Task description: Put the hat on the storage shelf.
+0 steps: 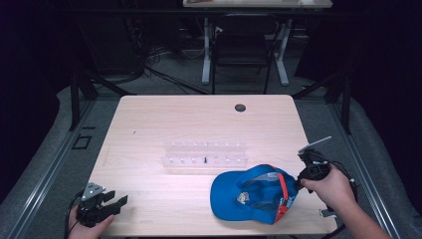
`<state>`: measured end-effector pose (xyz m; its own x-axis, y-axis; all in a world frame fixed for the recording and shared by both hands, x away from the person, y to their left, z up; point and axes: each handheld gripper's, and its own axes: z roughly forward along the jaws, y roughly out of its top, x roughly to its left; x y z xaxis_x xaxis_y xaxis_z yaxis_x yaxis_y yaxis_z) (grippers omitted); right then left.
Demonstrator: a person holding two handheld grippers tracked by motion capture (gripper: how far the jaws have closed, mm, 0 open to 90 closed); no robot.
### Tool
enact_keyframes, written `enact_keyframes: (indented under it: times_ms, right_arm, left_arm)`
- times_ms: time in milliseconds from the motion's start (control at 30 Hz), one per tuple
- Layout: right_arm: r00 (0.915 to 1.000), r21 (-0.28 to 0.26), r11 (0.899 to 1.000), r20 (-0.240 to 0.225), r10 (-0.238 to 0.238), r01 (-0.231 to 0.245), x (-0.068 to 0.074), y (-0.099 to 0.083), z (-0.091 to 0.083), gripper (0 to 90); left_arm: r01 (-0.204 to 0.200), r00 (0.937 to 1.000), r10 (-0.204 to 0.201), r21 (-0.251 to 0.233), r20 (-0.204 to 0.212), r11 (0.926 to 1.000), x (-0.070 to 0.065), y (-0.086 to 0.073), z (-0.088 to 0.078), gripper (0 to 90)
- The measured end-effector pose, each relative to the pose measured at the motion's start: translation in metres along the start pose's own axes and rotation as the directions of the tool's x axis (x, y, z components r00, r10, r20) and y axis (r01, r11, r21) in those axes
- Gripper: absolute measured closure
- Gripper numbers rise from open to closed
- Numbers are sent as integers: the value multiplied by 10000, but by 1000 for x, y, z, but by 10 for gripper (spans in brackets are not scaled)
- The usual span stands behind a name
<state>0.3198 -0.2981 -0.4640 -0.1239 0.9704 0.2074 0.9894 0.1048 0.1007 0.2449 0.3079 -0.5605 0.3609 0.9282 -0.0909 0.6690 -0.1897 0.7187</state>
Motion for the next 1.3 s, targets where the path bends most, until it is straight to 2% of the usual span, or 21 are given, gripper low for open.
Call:
enact_keyframes:
  times_ms: [133, 200, 300, 367, 400, 467, 500, 533, 667, 767, 833, 933, 967, 1100, 1167, 1233, 1267, 1300]
  right_arm:
    - [9999, 126, 9999, -166, 32, -30, 3, 2, -7, 900]
    - [9994, -81, 9998, -287, 184, -187, 5, 2, -9, 900]
    - [9981, 161, 9997, -580, 193, -184, 6, 4, -14, 900]
    - [9965, 58, 9995, -767, 326, -322, 7, 4, -16, 900]
    - [9961, 239, 9993, -823, 303, -284, 7, 5, -19, 900]
    - [9939, 126, 9989, -998, 465, -455, 9, 5, -22, 900]
    - [9943, 297, 9992, -1024, 298, -269, 8, 5, -25, 900]
    - [9919, 162, 9988, -1172, 479, -463, 10, 5, -28, 900]
    - [9869, 265, 9986, -1534, 491, -456, 12, 7, -39, 900]
    - [9754, 43, 9960, -2019, 885, -895, 15, 8, -42, 900]
    - [9663, 165, 9955, -2395, 944, -931, 14, 9, -46, 900]
    - [9471, 181, 9937, -3012, 1108, -1105, 13, 9, -48, 900]
    - [9440, 250, 9949, -3142, 1009, -981, 12, 9, -49, 900]
    - [9273, 126, 9940, -3592, 1055, -1082, 13, 9, -52, 900]
    - [9155, 107, 9929, -3860, 1133, -1184, 15, 9, -53, 900]
    - [9110, 57, 9940, -3995, 1021, -1089, 17, 8, -55, 900]
    - [9006, 101, 9933, -4209, 1083, -1147, 19, 8, -57, 900]
    - [8974, 122, 9940, -4291, 1030, -1083, 19, 8, -58, 900]
  left_arm:
    - [-17, 10000, 17, 8, 2, 10000, 0, 0, 0, 452]
    - [-7, 10000, 7, -3, -7, 10000, 0, 0, 0, 452]
    - [5, 10000, -5, 21, -17, 10000, 0, 0, -1, 452]
    - [-5, 10000, 5, 16, -17, 10000, 0, 0, -1, 452]
    - [1, 10000, -1, -2, -10, 10000, 0, 0, 0, 453]
    - [29, 10000, -29, -24, -25, 10000, -1, 0, 0, 452]
    - [24, 10000, -24, -25, -25, 10000, -1, 0, 0, 453]
    - [25, 10000, -25, -33, -17, 10000, -1, 0, 0, 453]
    - [-38, 10000, 38, -1, 4, 10000, -1, 0, -1, 452]
    - [-37, 10000, 37, -10, -1, 10000, -1, 0, 0, 452]
    - [-38, 10000, 38, 20, 14, 10000, -1, 0, 0, 452]
    - [-45, 10000, 45, 32, 27, 10000, -1, 0, 0, 452]
    - [-49, 10000, 49, 27, 12, 10000, -1, 0, 0, 453]
    - [-39, 10000, 39, 4, 2, 10000, -1, 0, 0, 453]
    - [-45, 10000, 45, 9, 1, 10000, -1, 0, 0, 453]
    - [-73, 10000, 73, 43, -12, 10000, -1, 0, -1, 453]
    - [-67, 10000, 67, 12, -12, 10000, -1, 0, 0, 453]
    - [-63, 10000, 63, -12, -10, 10000, -1, 0, 0, 452]
